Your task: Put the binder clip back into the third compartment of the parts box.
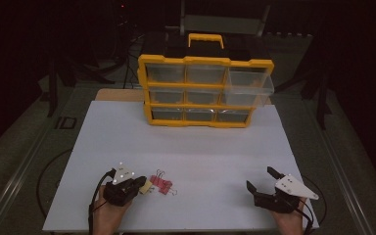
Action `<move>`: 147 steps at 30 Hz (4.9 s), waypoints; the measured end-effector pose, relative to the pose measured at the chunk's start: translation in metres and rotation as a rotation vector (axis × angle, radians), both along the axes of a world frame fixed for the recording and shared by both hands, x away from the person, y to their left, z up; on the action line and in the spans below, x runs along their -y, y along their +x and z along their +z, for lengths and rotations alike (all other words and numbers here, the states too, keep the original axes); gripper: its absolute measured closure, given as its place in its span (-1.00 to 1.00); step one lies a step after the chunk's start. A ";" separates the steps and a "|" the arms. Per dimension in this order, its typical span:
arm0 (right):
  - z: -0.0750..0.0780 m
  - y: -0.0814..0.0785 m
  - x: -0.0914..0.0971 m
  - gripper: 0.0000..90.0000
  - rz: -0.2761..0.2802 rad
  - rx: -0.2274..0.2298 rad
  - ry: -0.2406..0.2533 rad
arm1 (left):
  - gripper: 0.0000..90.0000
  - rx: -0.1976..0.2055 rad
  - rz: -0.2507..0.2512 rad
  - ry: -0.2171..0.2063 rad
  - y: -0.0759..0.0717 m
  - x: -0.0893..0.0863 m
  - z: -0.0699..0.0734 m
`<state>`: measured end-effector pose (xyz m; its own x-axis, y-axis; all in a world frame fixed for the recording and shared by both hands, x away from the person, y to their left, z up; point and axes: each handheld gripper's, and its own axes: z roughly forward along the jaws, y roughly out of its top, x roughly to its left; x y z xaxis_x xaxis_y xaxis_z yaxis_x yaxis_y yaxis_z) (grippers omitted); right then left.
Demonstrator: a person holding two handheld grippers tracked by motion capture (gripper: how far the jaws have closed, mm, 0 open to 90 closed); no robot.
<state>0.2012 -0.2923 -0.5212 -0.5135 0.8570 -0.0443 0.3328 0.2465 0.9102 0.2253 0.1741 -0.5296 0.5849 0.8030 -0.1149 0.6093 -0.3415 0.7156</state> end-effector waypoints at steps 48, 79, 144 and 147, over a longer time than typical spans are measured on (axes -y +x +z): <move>-0.005 -0.001 -0.006 -0.76 0.121 -0.044 0.031 | 0.97 0.193 -0.191 -0.031 0.052 0.020 0.089; -0.006 -0.002 -0.002 -0.76 0.112 -0.040 0.033 | 0.97 0.269 -0.316 -0.121 0.128 0.076 0.160; -0.006 -0.003 -0.005 -0.75 0.125 -0.043 0.027 | 0.97 0.278 -0.400 -0.156 0.203 0.212 0.265; -0.005 -0.003 -0.004 -0.75 0.126 -0.043 0.027 | 0.97 0.271 -0.394 -0.158 0.204 0.217 0.264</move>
<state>0.1979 -0.2879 -0.5266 -0.6179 0.7863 0.0023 0.3399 0.2645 0.9025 0.4290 -0.0428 -0.2658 0.8657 0.5002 -0.0196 0.2413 -0.3825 0.8919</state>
